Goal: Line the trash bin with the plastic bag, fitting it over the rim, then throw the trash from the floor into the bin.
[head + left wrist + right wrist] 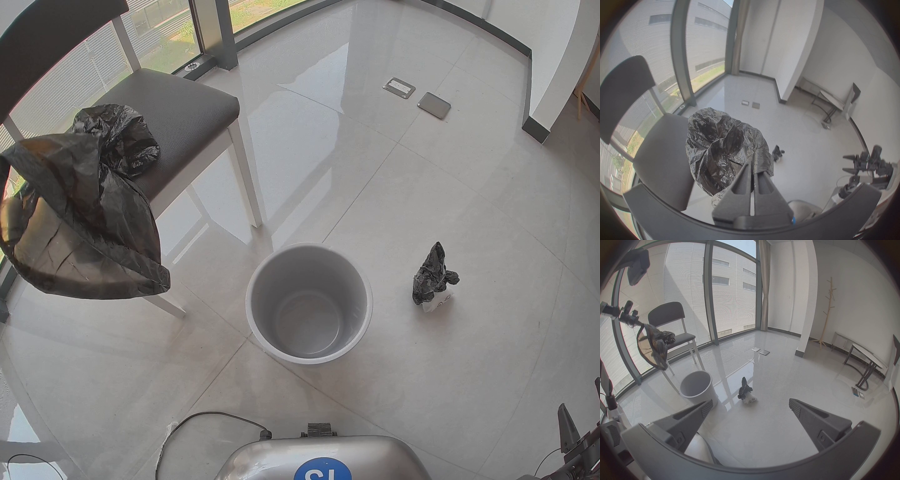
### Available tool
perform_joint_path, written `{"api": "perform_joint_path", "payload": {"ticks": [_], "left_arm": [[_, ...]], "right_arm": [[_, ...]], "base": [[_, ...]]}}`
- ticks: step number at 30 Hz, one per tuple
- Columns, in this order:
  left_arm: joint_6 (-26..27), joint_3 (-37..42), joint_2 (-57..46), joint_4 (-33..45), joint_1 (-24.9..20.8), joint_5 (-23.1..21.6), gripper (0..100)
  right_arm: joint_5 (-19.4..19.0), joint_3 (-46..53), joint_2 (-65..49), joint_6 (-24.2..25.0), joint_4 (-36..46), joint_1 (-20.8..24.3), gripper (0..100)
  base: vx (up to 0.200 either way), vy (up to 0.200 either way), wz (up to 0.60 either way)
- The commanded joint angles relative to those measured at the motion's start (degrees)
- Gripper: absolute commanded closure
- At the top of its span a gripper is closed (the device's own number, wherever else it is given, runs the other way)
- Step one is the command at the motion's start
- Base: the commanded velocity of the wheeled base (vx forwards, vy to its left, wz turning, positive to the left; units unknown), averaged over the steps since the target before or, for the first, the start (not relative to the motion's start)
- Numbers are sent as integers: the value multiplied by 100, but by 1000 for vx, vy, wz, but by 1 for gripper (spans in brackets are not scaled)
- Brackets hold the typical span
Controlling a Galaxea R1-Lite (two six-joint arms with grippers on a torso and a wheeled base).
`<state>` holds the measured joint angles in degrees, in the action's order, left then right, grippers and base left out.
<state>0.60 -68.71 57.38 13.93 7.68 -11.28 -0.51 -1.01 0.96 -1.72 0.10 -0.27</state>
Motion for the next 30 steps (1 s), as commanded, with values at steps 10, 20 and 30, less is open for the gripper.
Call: {"api": "perform_joint_path", "payload": {"ticks": [10,20,30], "left_arm": [[169,-3553,1812,2342,-4099,2560,100],[134,-4589,2743,2500,-4890,2604,100],[90,-4589,3816,3502,-5743,2710,100]], "right_arm": [[-582,-1156,950,585,333,62,0],[-626,-1200,1248,532,482,88,0],[-845,-1648,3094,198,403,185,0]], "base": [[0,0,0],[0,0,0],[0,0,0]]}}
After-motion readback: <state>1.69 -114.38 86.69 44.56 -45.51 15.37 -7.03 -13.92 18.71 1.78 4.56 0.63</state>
